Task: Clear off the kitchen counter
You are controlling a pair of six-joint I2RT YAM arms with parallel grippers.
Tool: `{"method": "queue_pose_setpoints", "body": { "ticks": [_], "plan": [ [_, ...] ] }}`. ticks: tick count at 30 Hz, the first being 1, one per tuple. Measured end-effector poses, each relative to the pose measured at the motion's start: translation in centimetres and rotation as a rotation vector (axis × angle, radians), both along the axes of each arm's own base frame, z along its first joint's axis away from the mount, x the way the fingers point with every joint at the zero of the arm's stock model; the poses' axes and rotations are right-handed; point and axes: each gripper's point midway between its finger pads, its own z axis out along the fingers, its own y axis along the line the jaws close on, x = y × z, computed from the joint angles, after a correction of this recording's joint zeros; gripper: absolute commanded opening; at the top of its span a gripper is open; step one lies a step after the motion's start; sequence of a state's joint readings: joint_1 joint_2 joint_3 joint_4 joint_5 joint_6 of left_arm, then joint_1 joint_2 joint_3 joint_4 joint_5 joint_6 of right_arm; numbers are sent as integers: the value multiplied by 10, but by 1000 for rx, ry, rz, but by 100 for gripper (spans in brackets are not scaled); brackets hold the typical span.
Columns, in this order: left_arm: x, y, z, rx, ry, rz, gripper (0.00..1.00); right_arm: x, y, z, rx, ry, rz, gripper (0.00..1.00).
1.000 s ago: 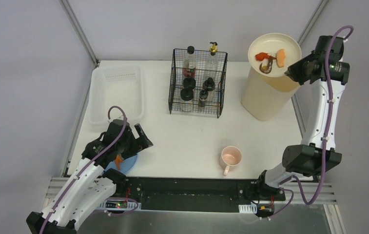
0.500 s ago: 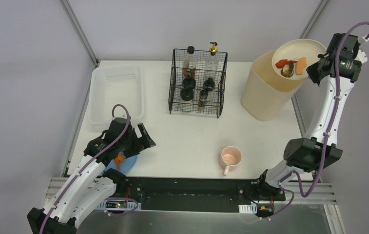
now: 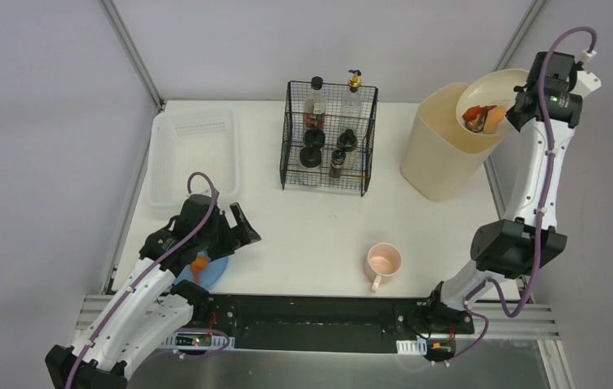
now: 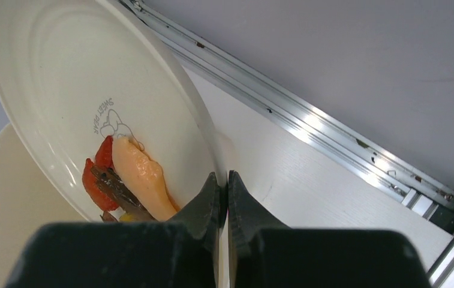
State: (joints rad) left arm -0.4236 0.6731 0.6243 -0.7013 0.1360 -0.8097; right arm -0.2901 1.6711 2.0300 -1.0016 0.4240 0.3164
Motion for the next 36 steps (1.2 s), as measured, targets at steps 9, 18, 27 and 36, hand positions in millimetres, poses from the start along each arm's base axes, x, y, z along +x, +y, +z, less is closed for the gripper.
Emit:
{"method": "queue_pose_setpoints", "body": {
  "ticks": [9,18,27,36],
  "plan": [
    [0,-3,1,-8,-7,-18,93,25,20,5,-185,39,119,0],
    [0,-3,2,-11,-8,-24,93,47,35,-8,-449,146,243,0],
    [1,-4,3,-14,-14,-25,93,52,39,-2,-635,170,316,0],
    [-1,-6,3,-25,-9,-36,93,50,73,53,-871,20,385,0]
  ]
}}
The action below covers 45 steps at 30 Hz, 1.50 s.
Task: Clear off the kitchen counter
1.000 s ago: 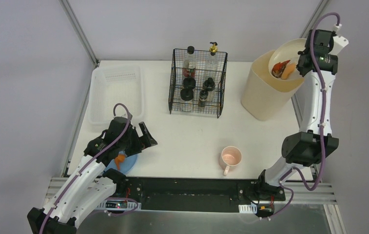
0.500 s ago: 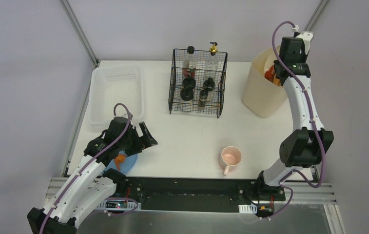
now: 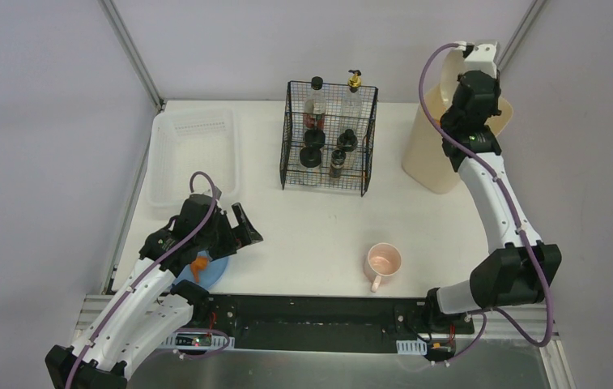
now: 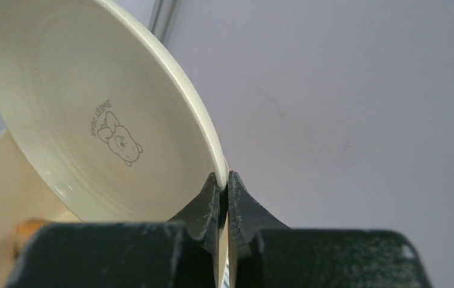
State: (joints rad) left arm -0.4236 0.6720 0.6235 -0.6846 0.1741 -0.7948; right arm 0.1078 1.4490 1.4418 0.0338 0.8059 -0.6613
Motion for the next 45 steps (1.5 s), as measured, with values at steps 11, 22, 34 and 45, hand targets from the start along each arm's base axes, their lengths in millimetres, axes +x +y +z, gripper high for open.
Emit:
{"method": "queue_pose_setpoints", "body": {
  "ticks": [11,22,34,45],
  "plan": [
    [-3,-4,2,-21,6,-19,93,-2,29,24,-278,-37,84,0],
    [-5,-10,10,-52,-2,-42,94,-51,50,95,-175,-256,153,0],
    [5,-17,54,-103,-87,-57,95,-110,80,128,236,-388,381,0],
    [19,-23,110,-149,-200,-60,98,-114,157,44,707,-107,603,0]
  ]
}}
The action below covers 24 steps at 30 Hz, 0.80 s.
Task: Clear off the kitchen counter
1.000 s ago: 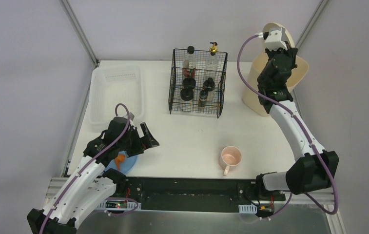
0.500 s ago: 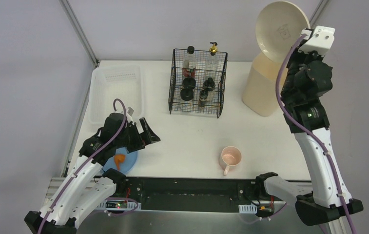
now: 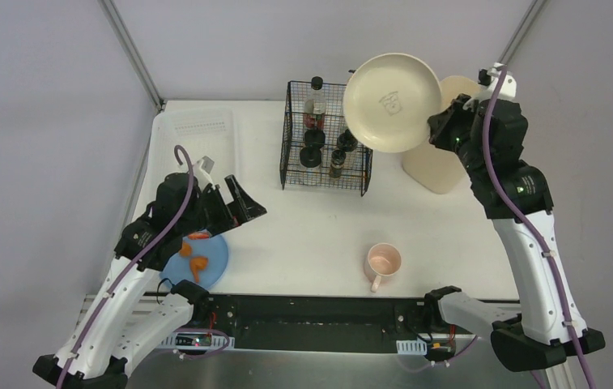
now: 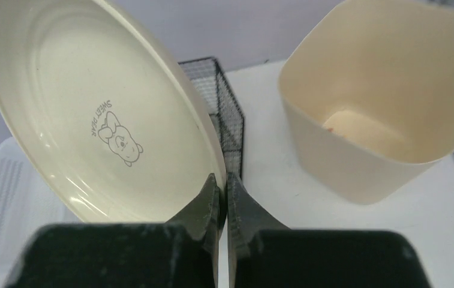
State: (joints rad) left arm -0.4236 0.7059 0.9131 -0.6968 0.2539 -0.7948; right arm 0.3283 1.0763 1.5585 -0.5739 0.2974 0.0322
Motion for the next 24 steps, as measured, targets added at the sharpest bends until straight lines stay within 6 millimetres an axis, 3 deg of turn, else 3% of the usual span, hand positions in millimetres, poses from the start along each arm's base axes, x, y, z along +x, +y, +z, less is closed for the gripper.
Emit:
{"method": "queue_pose_setpoints", "body": {
  "ticks": [9,14,24],
  "plan": [
    [3,1,20,-15,-46,12,99,-21,79,-67,250,284,254,0],
    [3,1,26,-25,-53,16,99,-37,109,-100,269,402,322,0],
    [2,1,35,-42,-60,24,99,-57,156,-143,254,545,412,0]
  ]
}}
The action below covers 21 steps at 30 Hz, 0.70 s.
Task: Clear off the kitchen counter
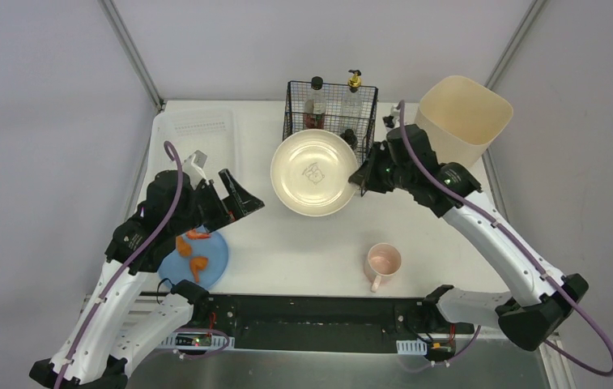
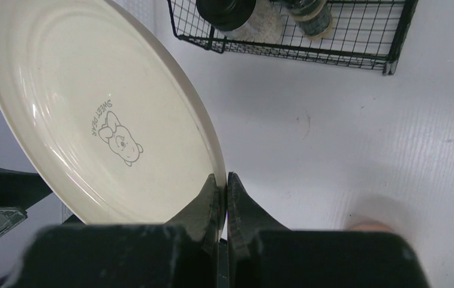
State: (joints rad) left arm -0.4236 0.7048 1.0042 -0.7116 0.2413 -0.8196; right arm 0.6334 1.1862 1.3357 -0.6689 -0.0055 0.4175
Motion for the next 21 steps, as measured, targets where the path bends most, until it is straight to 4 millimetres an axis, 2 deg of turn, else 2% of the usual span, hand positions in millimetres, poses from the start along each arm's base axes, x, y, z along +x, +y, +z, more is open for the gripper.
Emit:
{"method": "queue_pose_setpoints", "body": {
  "ticks": [5,14,17,21],
  "plan": [
    [-1,0,-1,-1,6,1,99,-10,23,-18,-15,48,55,0],
    [-1,0,-1,-1,6,2,98,-18,53,-29,-20,63,102,0],
    [-1,0,-1,-1,5,2,94,-21,61,-37,-29,84,116,0],
    [-1,1,-2,2,7,4,83,-24,73,-48,-43,109,137,0]
  ]
}}
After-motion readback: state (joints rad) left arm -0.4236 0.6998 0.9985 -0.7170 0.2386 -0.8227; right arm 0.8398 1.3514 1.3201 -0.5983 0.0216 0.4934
